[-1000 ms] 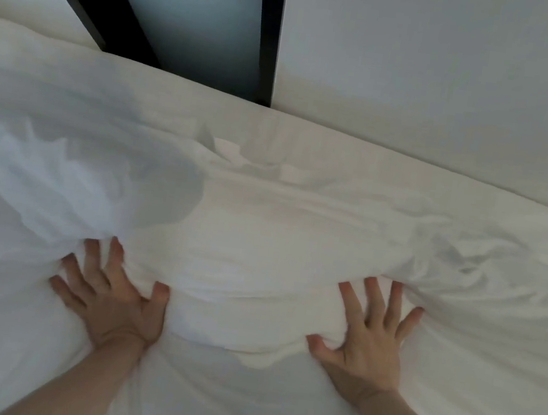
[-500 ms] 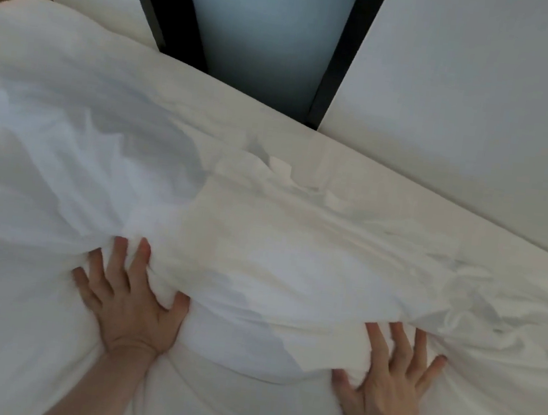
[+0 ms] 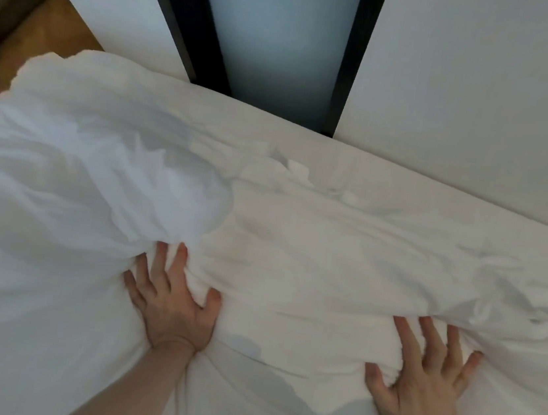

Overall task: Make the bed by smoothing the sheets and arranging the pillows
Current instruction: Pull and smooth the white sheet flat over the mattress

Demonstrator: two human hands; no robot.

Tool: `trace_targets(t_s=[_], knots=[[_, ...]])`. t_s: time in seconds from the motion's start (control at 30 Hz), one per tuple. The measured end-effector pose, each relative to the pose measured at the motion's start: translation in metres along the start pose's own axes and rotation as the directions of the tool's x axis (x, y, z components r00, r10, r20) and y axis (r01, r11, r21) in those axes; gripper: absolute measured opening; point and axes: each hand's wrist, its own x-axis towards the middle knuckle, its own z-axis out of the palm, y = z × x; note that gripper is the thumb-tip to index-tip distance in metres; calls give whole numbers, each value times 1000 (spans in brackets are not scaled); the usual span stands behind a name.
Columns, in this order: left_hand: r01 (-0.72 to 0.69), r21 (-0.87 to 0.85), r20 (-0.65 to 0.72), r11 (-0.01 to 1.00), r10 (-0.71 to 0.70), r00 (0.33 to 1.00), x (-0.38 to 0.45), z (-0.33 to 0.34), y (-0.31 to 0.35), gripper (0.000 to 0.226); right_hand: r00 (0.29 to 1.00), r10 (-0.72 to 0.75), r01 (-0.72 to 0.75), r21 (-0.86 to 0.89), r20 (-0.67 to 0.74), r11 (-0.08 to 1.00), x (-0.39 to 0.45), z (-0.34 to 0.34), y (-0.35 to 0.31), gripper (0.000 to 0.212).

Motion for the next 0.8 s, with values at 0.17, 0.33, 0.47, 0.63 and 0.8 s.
trace_targets(t_s=[0.17, 0.33, 0.47, 0.63, 0.8], knots=[[-39, -6, 47, 999, 39, 998, 3, 0, 0, 92, 1000, 9, -9, -8, -14, 1000, -2, -3, -3, 86], [-54, -71, 100, 996, 61, 993, 5, -19, 0, 89, 997, 79, -79, -60, -8, 995, -18, -12, -20, 81], [-52, -133, 219, 990, 80, 972, -5, -54, -4, 85, 989, 147, -145, 143, -2, 979, -50, -28, -75, 79], [-263, -262, 225, 928, 324, 919, 12, -126, -55, 90, 977, -207, 192, 212, 48, 958, -51, -60, -187, 78], [-188, -81, 175, 979, 200, 964, 130, -172, -103, 87, 962, -271, 263, 137, 40, 955, 21, -75, -285, 79]])
